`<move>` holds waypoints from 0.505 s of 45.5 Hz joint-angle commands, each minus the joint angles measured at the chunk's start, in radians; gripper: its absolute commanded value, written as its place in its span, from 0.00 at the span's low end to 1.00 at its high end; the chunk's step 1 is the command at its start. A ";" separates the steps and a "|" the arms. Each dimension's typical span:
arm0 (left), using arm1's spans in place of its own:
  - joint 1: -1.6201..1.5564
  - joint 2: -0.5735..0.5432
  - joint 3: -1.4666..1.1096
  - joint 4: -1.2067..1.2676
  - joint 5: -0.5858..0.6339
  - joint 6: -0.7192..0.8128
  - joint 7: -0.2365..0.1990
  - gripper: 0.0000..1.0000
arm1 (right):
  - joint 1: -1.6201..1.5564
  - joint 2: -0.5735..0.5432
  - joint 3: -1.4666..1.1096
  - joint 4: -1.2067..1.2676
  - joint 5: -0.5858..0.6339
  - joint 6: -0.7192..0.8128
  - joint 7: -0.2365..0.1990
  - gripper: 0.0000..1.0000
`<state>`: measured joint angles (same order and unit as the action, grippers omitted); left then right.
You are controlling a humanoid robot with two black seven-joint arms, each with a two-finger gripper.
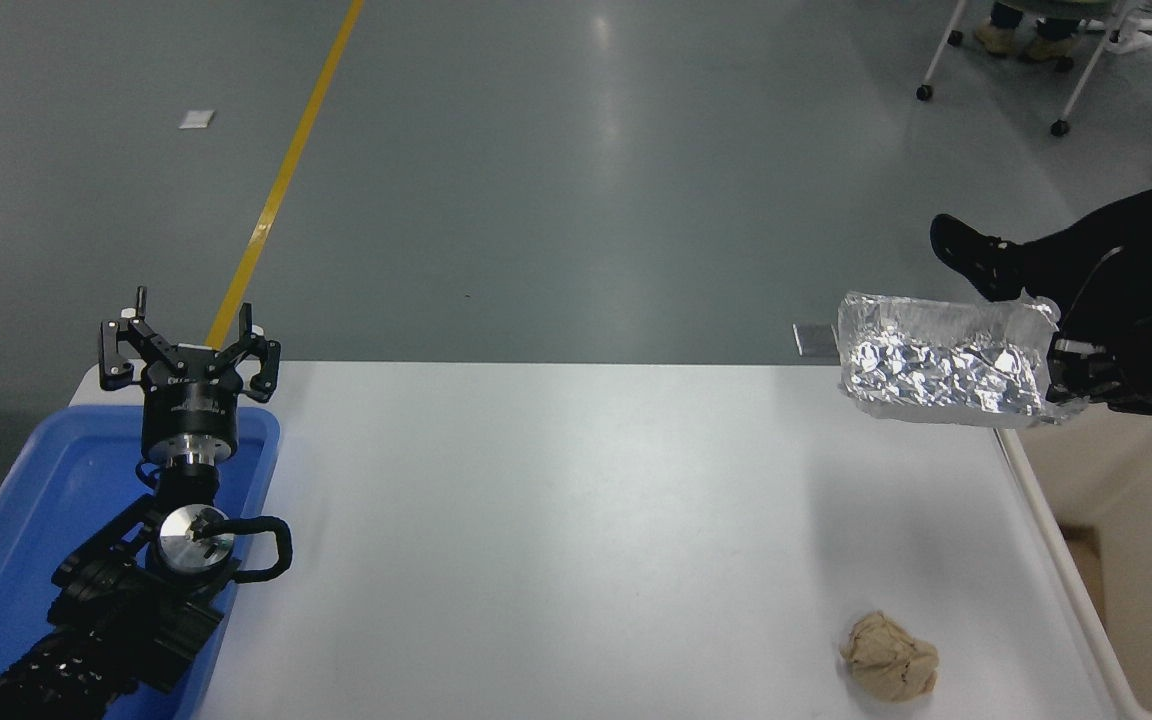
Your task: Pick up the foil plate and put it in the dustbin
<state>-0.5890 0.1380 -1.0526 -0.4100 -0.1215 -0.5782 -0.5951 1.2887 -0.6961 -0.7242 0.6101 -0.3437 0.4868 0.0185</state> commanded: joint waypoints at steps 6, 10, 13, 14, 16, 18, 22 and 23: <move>0.000 0.000 0.000 0.000 0.000 0.000 0.000 0.99 | -0.429 0.145 0.186 -0.469 0.058 -0.096 0.000 0.00; 0.000 0.000 0.000 0.000 -0.001 0.000 0.000 0.99 | -0.500 0.191 0.186 -0.545 0.116 -0.137 -0.006 0.00; 0.000 0.000 0.000 0.000 -0.001 0.001 0.000 0.99 | -0.537 0.225 0.184 -0.581 0.166 -0.175 -0.015 0.00; 0.000 0.000 -0.001 0.000 0.000 0.000 0.000 0.99 | -0.551 0.233 0.184 -0.590 0.181 -0.194 -0.020 0.00; 0.000 0.000 -0.001 0.000 -0.001 0.001 0.000 0.99 | -0.574 0.242 0.180 -0.598 0.210 -0.230 -0.031 0.00; 0.000 0.000 -0.001 0.000 -0.001 0.001 0.000 0.99 | -0.595 0.245 0.177 -0.598 0.230 -0.263 -0.043 0.00; 0.000 0.000 -0.001 0.000 -0.001 0.001 0.000 0.99 | -0.612 0.253 0.186 -0.598 0.244 -0.306 -0.066 0.00; 0.000 0.000 -0.001 0.000 -0.001 0.001 0.000 0.99 | -0.615 0.257 0.187 -0.596 0.245 -0.312 -0.071 0.00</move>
<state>-0.5890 0.1380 -1.0531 -0.4096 -0.1215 -0.5782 -0.5952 0.7954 -0.4990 -0.5603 0.0992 -0.1832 0.2978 -0.0082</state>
